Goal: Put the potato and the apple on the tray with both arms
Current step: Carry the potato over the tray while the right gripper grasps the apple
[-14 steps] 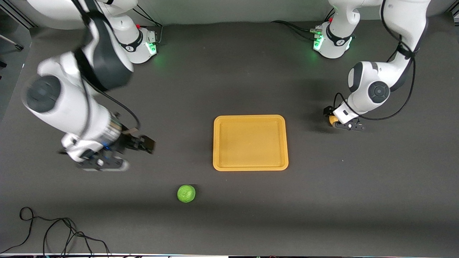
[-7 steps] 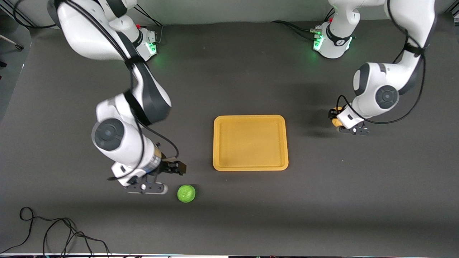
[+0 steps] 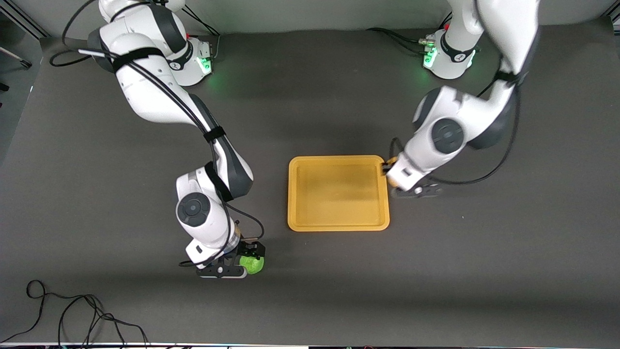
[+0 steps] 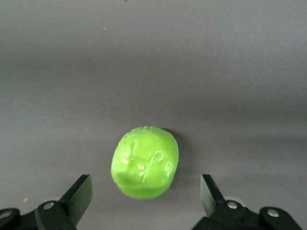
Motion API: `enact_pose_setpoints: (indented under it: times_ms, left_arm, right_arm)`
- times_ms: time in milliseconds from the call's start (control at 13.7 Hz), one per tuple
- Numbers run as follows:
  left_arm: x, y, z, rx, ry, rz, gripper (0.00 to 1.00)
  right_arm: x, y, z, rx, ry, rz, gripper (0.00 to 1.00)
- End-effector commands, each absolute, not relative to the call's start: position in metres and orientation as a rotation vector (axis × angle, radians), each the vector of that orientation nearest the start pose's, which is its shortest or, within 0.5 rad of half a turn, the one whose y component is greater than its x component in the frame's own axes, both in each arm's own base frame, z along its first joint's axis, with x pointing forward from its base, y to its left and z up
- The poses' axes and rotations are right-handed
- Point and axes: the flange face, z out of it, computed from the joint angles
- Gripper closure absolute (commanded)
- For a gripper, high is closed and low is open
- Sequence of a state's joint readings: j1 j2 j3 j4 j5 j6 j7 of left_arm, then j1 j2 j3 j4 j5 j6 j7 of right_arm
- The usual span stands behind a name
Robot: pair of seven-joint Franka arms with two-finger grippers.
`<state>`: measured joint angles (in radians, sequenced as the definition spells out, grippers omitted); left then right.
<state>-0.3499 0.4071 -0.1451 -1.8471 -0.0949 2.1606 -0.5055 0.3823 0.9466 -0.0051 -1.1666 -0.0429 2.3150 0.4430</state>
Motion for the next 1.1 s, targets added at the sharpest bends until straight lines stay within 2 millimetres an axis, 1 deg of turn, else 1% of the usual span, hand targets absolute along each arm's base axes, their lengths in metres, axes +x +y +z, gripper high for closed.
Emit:
enact_pose_setpoints:
  times_ms: [0,146,220,293,366,439,512,585,659,805,878,1024]
  left_arm:
    - [0.576,-0.329,0.257,-3.191,-0.139,0.301,0.92]
    - [0.573,-0.331,0.24,-3.173,-0.107,0.319,0.92]
    - [0.573,-0.332,0.236,-3.166,-0.099,0.315,0.86]
    - [0.573,-0.332,0.235,-3.166,-0.099,0.317,0.82]
    - [0.573,-0.332,0.236,-3.165,-0.097,0.314,0.77]
    - [0.573,-0.332,0.235,-3.165,-0.097,0.316,0.76]
    - [0.573,-0.332,0.235,-3.163,-0.098,0.317,0.73]
    - [0.573,-0.331,0.23,-3.155,-0.104,0.328,0.69]
    - [0.573,-0.329,0.226,-3.151,-0.104,0.332,0.56]
    - [0.572,-0.33,0.222,-3.13,-0.087,0.314,0.52]
    - [0.569,-0.334,0.217,-3.124,-0.074,0.324,0.41]
    - [0.568,-0.338,0.214,-3.134,-0.069,0.304,0.34]
  right_arm:
    - [0.73,0.293,0.222,-3.069,0.067,-0.376,0.0]
    - [0.73,0.292,0.206,-3.064,0.066,-0.392,0.0]
    - [0.73,0.293,0.2,-3.063,0.063,-0.393,0.0]
    - [0.73,0.293,0.198,-3.06,0.062,-0.399,0.22]
    - [0.73,0.292,0.194,-3.063,0.061,-0.396,0.52]
    - [0.73,0.292,0.195,-3.065,0.055,-0.397,0.64]
    - [0.731,0.291,0.203,-3.064,0.052,-0.407,0.64]
    - [0.733,0.288,0.214,-3.071,0.044,-0.411,0.64]
    - [0.734,0.283,0.239,-3.092,0.054,-0.38,0.64]
    - [0.729,0.276,0.306,-3.123,0.072,-0.313,0.64]
    - [0.723,0.275,0.339,-3.131,0.079,-0.28,0.64]
    - [0.706,0.275,0.399,-3.143,0.097,-0.225,0.64]
